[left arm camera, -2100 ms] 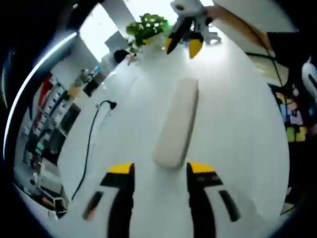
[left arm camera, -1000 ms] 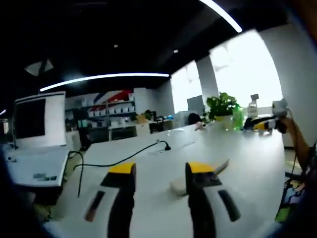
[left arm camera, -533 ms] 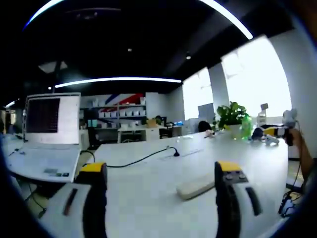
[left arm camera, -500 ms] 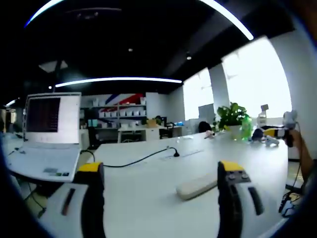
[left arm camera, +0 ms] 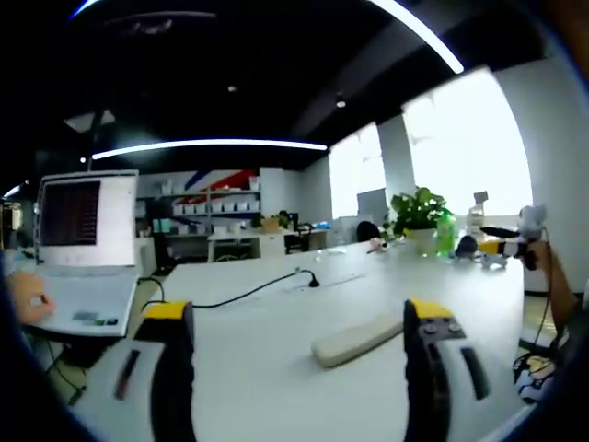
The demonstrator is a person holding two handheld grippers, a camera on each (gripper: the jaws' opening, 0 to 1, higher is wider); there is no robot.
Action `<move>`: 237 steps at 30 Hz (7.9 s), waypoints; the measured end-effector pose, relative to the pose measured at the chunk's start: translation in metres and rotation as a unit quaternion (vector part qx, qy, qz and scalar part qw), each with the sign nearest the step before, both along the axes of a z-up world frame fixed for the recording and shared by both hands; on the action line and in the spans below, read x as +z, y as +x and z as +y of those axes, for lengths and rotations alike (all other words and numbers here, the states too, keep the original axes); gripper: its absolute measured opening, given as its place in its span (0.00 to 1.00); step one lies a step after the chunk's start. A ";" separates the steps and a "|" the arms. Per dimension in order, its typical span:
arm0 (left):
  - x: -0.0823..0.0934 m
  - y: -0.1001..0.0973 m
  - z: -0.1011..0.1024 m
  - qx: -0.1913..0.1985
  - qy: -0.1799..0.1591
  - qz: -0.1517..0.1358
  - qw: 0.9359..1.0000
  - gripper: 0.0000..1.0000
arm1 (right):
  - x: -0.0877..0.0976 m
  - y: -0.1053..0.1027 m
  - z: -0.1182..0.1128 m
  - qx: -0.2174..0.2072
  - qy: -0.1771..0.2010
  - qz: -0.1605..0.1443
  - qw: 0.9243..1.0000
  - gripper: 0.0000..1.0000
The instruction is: Arrange the utensils inside the cutlery case until each visible utensil rests in its matching compartment.
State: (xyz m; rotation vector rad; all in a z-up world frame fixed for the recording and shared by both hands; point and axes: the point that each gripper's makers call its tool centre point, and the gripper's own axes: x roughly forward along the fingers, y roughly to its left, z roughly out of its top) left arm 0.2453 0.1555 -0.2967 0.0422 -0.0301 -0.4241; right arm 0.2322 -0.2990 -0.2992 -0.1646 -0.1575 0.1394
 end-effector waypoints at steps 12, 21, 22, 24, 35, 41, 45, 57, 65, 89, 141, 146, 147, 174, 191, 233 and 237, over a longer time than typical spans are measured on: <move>0.005 -0.009 -0.004 -0.008 0.005 -0.004 1.000 1.00 | -0.009 -0.004 -0.004 -0.008 -0.003 0.033 0.999 0.99; 0.005 -0.010 -0.002 -0.012 0.000 -0.003 1.000 0.98 | -0.017 -0.003 -0.003 -0.006 0.002 0.050 0.999 0.99; 0.004 -0.010 -0.002 -0.012 0.000 -0.002 1.000 0.98 | -0.018 -0.003 -0.003 -0.006 0.003 0.052 0.999 0.99; 0.004 -0.010 -0.002 -0.011 0.000 -0.001 1.000 0.98 | -0.019 -0.003 -0.003 -0.006 0.004 0.054 0.998 0.99; -0.002 -0.006 -0.006 -0.016 0.007 0.005 1.000 0.98 | -0.023 -0.001 -0.004 -0.008 0.003 0.064 0.998 0.99; -0.003 -0.006 -0.008 -0.018 0.009 0.007 1.000 0.97 | -0.024 -0.001 -0.008 -0.011 0.003 0.066 0.998 0.99; -0.003 -0.006 -0.007 -0.018 0.008 0.006 1.000 0.97 | -0.026 -0.002 -0.008 -0.014 0.002 0.070 0.997 0.99; -0.002 -0.005 -0.011 -0.023 0.011 0.005 1.000 0.97 | -0.025 -0.001 -0.010 -0.017 -0.003 0.071 0.997 0.99; 0.001 -0.006 -0.010 -0.023 0.008 0.002 1.000 0.96 | -0.026 -0.001 -0.012 -0.020 -0.005 0.074 0.997 0.99; 0.003 -0.008 -0.012 -0.028 0.004 -0.004 1.000 0.96 | -0.025 -0.004 -0.012 -0.023 0.001 0.074 0.997 0.99; 0.001 -0.009 -0.015 -0.032 0.010 -0.002 0.999 0.95 | -0.029 -0.003 -0.012 -0.021 0.004 0.083 0.996 0.99; 0.001 -0.009 -0.016 -0.033 0.009 -0.001 0.999 0.95 | -0.029 -0.003 -0.012 -0.020 0.004 0.084 0.996 0.99; 0.001 -0.009 -0.016 -0.034 0.009 -0.001 0.999 0.95 | -0.029 -0.003 -0.012 -0.020 0.004 0.084 0.996 0.99; 0.001 -0.011 -0.018 -0.040 0.008 -0.003 0.999 0.95 | -0.030 -0.003 -0.012 -0.019 0.003 0.086 0.996 0.99; 0.003 -0.011 -0.018 -0.042 0.004 -0.004 0.999 0.95 | -0.029 -0.003 -0.012 -0.020 0.002 0.084 0.996 0.99; 0.004 -0.012 -0.020 -0.046 0.000 -0.005 0.999 0.95 | -0.026 -0.005 -0.015 -0.024 0.003 0.082 0.996 0.99; 0.004 -0.012 -0.019 -0.047 0.000 -0.006 0.999 0.95 | -0.026 -0.005 -0.016 -0.024 0.004 0.082 0.996 0.99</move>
